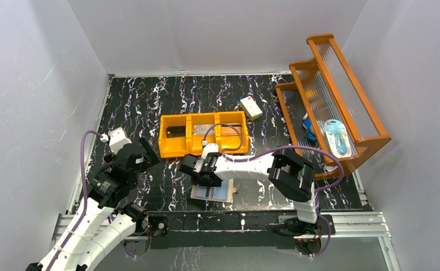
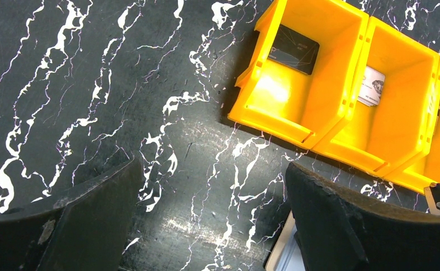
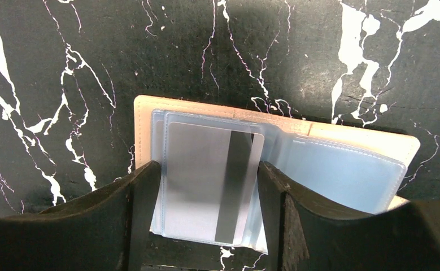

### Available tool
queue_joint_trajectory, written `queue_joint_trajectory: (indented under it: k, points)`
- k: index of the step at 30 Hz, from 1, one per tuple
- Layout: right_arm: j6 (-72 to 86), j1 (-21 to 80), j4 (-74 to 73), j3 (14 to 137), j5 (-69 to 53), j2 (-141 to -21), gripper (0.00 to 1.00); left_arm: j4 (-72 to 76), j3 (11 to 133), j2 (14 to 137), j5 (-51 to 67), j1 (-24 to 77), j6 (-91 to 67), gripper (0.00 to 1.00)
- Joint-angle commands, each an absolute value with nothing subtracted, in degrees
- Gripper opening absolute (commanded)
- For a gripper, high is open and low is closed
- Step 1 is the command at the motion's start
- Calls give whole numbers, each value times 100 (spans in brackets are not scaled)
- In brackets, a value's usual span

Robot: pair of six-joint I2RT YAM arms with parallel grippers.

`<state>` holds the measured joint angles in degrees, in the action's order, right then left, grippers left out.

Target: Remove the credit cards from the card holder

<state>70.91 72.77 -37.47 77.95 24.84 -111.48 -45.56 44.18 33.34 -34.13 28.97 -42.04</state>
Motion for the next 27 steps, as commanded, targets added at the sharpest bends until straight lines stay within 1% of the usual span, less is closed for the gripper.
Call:
queue_joint_trajectory:
  k: [1, 3, 6, 9, 17, 20, 23, 27]
  points:
    - [7128, 7292, -3977, 7508, 2329, -11404, 72, -4667, 4498, 3357, -3593, 2880, -4245, 98]
    - [7128, 7295, -3952, 7498, 2338, -11379, 71, -4671, 4503, 3366, -3594, 2875, -4241, 98]
    - [7109, 7280, -3866, 7452, 2337, -11320, 65, -4667, 4506, 3366, -3583, 2873, -4237, 98]
    - [7071, 7276, -3640, 7281, 2282, -11199, 62, -4658, 4496, 3375, -3573, 2877, -4236, 98]
    - [6822, 7173, -2219, 6382, 1840, -10485, 60, -4503, 4469, 3449, -3296, 2877, -4071, 98]
    - [6885, 7111, -1677, 5996, 1630, -10292, 61, -4247, 4399, 3490, -2829, 2872, -3835, 99]
    - [6995, 7019, -1413, 5705, 1455, -10177, 61, -4105, 4332, 3598, -2107, 2882, -3848, 98]
    - [7138, 6886, -1006, 5281, 1158, -10022, 61, -3807, 4100, 3809, -556, 2882, -4052, 97]
